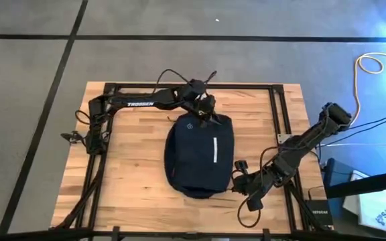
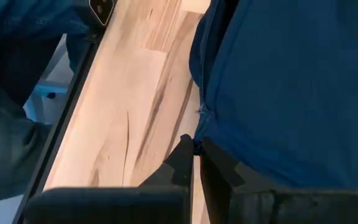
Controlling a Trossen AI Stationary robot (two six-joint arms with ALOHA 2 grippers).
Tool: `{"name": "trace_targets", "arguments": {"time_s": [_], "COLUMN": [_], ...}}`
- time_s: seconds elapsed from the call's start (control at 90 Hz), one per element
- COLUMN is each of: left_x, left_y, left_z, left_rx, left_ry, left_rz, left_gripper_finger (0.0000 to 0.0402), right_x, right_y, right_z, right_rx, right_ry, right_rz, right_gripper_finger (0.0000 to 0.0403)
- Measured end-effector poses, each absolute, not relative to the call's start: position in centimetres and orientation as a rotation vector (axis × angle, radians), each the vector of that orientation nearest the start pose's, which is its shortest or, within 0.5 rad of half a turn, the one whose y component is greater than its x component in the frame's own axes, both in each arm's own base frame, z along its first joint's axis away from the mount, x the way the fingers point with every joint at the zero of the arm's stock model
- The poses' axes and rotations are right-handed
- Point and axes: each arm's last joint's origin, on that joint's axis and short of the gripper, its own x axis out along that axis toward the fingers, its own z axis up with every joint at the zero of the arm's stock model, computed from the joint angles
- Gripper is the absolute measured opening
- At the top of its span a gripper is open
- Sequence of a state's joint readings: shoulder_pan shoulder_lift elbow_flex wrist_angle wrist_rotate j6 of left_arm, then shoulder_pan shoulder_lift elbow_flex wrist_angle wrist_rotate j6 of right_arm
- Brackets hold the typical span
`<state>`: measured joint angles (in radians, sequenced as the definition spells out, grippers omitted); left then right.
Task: Unpack backpack
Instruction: Close the blue backpack
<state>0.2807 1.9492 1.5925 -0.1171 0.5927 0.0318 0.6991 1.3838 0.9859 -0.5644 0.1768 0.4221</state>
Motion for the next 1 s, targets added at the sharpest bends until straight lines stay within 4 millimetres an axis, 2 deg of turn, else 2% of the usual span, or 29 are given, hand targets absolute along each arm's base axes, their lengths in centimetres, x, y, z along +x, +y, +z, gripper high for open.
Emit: {"name": "trace_targets", "arguments": {"time_s": [0.067, 0.133, 0.3, 0.4, 0.556, 0.756, 0.856, 1.0], "left_x": [43.8, 44.2, 46.4, 46.6, 46.5, 46.6, 46.3, 46.4], "left_y": [8.7, 5.5, -3.2, -6.7, -10.5, -14.7, -15.3, -14.8], "left_z": [28.6, 28.4, 24.3, 23.3, 22.5, 21.9, 21.6, 21.6], "left_rx": [-0.177, -0.154, -0.018, 0.057, 0.136, 0.186, 0.193, 0.164], "left_ry": [0.412, 0.442, 0.446, 0.450, 0.422, 0.284, 0.302, 0.318], "left_rz": [-0.395, -0.429, -0.346, -0.277, -0.132, -0.148, -0.169, -0.154], "left_gripper_finger": [0.0089, 0.0103, 0.0125, 0.0131, 0.0145, 0.0163, 0.0160, 0.0141], "right_x": [21.4, 21.5, 21.8, 21.8, 21.5, 21.8, 21.7, 21.7], "right_y": [17.3, 17.3, 17.0, 17.0, 16.8, 16.7, 16.7, 16.7], "right_z": [24.4, 24.5, 24.5, 24.5, 24.3, 24.4, 24.4, 24.4], "right_rx": [-0.024, -0.017, 0.015, 0.017, 0.003, 0.011, 0.010, 0.010], "right_ry": [0.952, 0.948, 0.943, 0.953, 0.984, 0.970, 0.971, 0.972], "right_rz": [0.284, 0.275, 0.258, 0.260, 0.255, 0.254, 0.254, 0.255], "right_gripper_finger": [0.0000, 0.0000, 0.0000, 0.0000, 0.0000, 0.0000, 0.0000, 0.0000]}}
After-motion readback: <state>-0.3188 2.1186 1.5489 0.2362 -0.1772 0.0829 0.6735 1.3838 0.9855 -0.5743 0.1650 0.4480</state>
